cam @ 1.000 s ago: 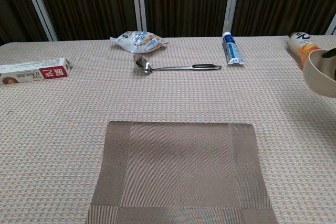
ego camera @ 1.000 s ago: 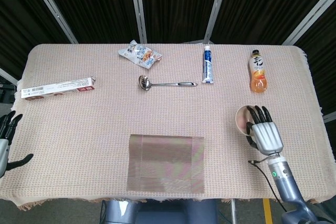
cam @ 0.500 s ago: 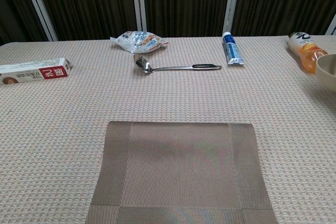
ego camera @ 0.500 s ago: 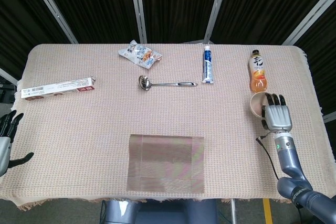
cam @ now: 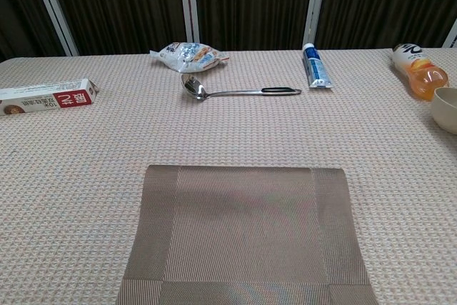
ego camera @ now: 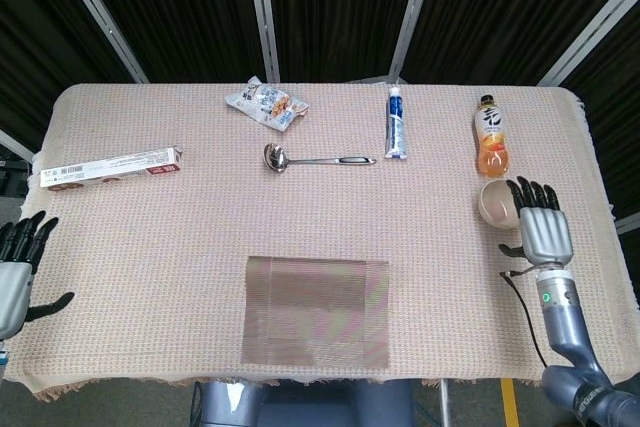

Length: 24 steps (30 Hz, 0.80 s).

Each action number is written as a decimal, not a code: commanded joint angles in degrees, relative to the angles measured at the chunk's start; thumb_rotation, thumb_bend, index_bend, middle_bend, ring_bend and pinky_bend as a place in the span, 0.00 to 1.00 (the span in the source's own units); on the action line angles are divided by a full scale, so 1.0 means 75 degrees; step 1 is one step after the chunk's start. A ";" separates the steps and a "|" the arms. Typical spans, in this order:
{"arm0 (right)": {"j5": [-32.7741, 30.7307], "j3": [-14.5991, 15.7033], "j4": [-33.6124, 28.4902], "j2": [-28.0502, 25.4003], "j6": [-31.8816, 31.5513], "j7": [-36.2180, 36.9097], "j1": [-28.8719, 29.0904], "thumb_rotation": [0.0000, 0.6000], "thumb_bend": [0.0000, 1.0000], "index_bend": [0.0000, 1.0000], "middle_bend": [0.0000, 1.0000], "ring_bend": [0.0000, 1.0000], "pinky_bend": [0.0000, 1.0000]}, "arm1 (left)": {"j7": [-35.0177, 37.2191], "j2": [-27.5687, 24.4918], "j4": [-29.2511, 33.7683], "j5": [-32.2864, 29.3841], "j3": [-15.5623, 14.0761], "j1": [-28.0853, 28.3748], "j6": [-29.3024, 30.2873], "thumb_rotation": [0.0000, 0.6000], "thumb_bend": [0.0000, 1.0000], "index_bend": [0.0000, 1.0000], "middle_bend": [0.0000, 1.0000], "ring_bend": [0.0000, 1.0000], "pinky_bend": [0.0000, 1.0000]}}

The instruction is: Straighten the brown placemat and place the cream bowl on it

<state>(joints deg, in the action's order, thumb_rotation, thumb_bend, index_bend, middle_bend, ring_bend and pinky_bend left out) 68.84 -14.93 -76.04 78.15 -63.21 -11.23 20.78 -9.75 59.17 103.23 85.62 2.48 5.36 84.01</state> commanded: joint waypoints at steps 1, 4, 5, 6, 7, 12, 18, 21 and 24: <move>0.1015 0.0308 -0.1159 -0.0734 -0.1155 0.0884 -0.0703 1.00 0.00 0.00 0.00 0.00 0.00 | 0.0396 0.0215 -0.0321 0.0999 -0.0272 0.0228 -0.0080 1.00 0.00 0.01 0.00 0.00 0.00; 0.1562 0.0638 -0.1771 -0.1096 -0.1753 0.1078 -0.1094 1.00 0.00 0.00 0.00 0.00 0.00 | 0.0491 0.0546 -0.0646 0.1762 -0.0434 0.0508 -0.0248 1.00 0.00 0.07 0.00 0.00 0.00; 0.1630 0.0714 -0.1890 -0.1164 -0.1862 0.1020 -0.1181 1.00 0.00 0.00 0.00 0.00 0.00 | 0.0479 0.0646 -0.0739 0.1910 -0.0461 0.0588 -0.0313 1.00 0.00 0.08 0.00 0.00 0.00; 0.1692 0.0789 -0.1996 -0.1221 -0.1973 0.0930 -0.1267 1.00 0.00 0.00 0.00 0.00 0.00 | 0.0485 0.0757 -0.0828 0.2049 -0.0491 0.0684 -0.0412 1.00 0.00 0.11 0.00 0.00 0.00; 0.1767 0.0878 -0.2126 -0.1274 -0.2137 0.0791 -0.1381 1.00 0.00 0.00 0.00 0.00 0.00 | 0.0533 0.0914 -0.0951 0.2213 -0.0540 0.0823 -0.0580 1.00 0.00 0.14 0.00 0.00 0.00; 0.2068 0.1105 -0.2477 -0.1253 -0.2773 0.0445 -0.1732 1.00 0.00 0.00 0.00 0.00 0.00 | 0.1149 0.1584 -0.1565 0.3022 -0.0834 0.1417 -0.1117 1.00 0.02 0.30 0.00 0.00 0.00; 0.2453 0.1267 -0.2385 -0.1107 -0.3176 0.0172 -0.1885 1.00 0.00 0.00 0.00 0.00 0.00 | 0.1818 0.2504 -0.2567 0.3792 -0.1154 0.1774 -0.1069 1.00 0.09 0.35 0.00 0.00 0.00; 0.2474 0.1288 -0.2379 -0.1097 -0.3184 0.0186 -0.1895 1.00 0.00 0.00 0.00 0.00 0.00 | 0.1856 0.2806 -0.2796 0.4007 -0.1263 0.1869 -0.1108 1.00 0.12 0.35 0.00 0.00 0.00; 0.2483 0.1284 -0.2344 -0.1093 -0.3194 0.0215 -0.1895 1.00 0.00 0.00 0.00 0.00 0.00 | 0.1813 0.3099 -0.3014 0.4188 -0.1360 0.1961 -0.1188 1.00 0.15 0.36 0.00 0.00 0.00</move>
<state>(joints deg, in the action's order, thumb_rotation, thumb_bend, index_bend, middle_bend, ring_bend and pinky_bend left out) 87.47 -5.28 -93.70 69.94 -87.14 -9.70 6.57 3.88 81.05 81.66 116.04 -7.02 19.41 75.63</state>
